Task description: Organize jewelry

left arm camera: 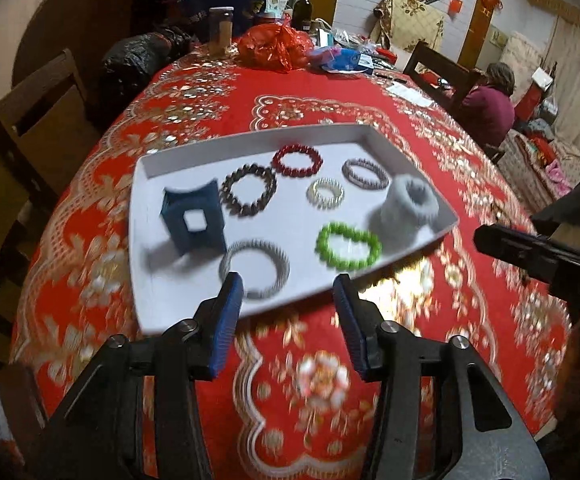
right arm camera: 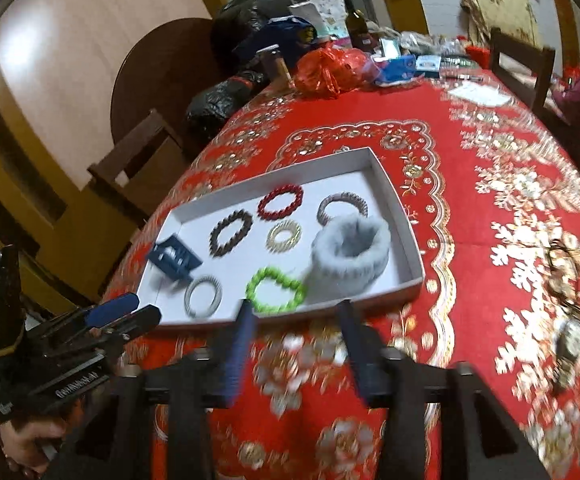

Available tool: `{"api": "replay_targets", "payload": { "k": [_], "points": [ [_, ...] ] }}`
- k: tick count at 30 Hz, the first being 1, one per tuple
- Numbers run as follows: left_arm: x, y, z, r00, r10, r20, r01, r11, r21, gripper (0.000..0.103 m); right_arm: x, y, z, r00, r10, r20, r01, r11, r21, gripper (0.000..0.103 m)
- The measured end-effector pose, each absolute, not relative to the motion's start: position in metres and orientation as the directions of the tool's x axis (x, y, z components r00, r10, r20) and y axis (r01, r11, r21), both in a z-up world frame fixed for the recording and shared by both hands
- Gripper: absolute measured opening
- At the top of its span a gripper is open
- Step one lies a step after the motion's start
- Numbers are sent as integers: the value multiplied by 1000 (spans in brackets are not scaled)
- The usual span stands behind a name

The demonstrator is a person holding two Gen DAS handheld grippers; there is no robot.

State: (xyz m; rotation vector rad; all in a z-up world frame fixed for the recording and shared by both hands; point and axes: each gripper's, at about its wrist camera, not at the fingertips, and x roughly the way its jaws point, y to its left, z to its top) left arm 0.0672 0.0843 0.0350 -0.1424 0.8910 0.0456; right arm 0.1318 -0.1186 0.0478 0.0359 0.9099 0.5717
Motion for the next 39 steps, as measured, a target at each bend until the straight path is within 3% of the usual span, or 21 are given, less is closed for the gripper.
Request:
{"api": "replay_targets", "payload": {
  "k": [1, 2, 5, 16, 21, 28, 39],
  "points": [
    [61, 83, 37, 634, -18, -773, -105, 988, -109, 72, 122, -118, 53, 500, 460, -733, -453, 861, 232, 87],
    [57, 83, 40, 645, -17, -764, -111, 987, -116, 79, 114, -118, 59, 522, 450, -725, -458, 865, 207, 96],
    [46, 79, 55, 680, 7, -733, -120, 988, -102, 103, 95, -121, 68, 557, 423, -715, -476, 868, 142, 98],
    [35, 75, 83, 739, 297, -604, -291, 950, 112, 103, 89, -138, 63, 558, 389, -733, -467, 877, 111, 98],
    [39, 96, 69, 695, 205, -689, -299, 954, -17, 103, 89, -126, 66, 555, 402, -729, -488, 867, 107, 98],
    [45, 83, 52, 625, 245, -742, -284, 956, 76, 103, 90, -111, 69, 566, 405, -718, -502, 860, 89, 98],
    [40, 74, 54, 630, 245, -737, -259, 961, 98, 103, 90, -108, 66, 565, 390, -727, -498, 864, 76, 98]
  ]
}}
